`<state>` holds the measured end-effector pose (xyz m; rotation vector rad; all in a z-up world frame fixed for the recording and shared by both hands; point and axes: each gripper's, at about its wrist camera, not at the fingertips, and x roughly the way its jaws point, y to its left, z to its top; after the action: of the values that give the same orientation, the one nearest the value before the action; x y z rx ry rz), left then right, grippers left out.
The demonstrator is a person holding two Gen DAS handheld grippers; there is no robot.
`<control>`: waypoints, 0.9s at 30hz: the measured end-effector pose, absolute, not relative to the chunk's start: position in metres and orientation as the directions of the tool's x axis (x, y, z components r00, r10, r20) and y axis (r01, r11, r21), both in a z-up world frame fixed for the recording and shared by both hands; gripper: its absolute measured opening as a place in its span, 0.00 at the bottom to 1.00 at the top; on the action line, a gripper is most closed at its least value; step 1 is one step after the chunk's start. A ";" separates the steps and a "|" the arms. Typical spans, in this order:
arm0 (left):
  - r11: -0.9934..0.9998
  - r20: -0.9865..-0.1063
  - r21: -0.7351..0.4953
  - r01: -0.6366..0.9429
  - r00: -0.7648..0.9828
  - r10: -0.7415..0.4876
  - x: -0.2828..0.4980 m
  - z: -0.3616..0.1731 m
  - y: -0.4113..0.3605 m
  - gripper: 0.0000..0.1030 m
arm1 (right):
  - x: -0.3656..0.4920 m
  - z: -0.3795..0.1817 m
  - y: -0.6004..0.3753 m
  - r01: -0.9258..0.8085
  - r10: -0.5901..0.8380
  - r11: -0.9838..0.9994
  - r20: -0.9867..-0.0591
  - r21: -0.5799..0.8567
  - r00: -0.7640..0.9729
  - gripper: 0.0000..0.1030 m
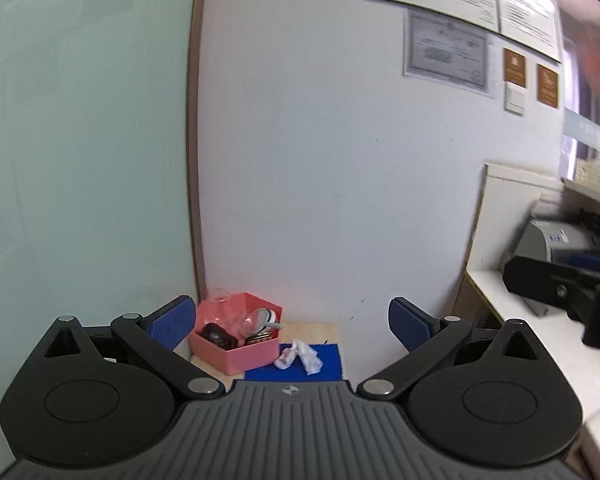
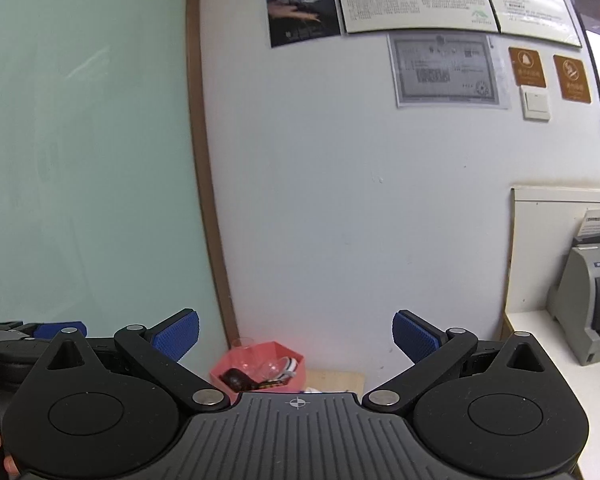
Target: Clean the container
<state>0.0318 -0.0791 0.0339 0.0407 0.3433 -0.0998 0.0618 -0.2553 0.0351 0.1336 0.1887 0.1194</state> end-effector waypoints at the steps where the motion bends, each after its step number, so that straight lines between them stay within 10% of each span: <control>1: 0.994 -0.349 0.024 0.111 0.932 -0.095 0.023 0.035 -0.072 1.00 | 0.054 0.035 -0.249 -0.096 0.121 0.985 -0.177 0.142 0.977 1.00; 27: 0.978 -0.414 -0.035 0.203 0.888 -0.200 -0.103 0.021 0.023 1.00 | -0.081 0.034 -0.132 0.108 -0.083 0.986 -0.194 0.124 0.978 1.00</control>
<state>-0.1030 0.0229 0.0211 0.0092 0.4293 -0.2094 -0.0812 -0.1323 0.0340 0.1343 0.1893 -0.0968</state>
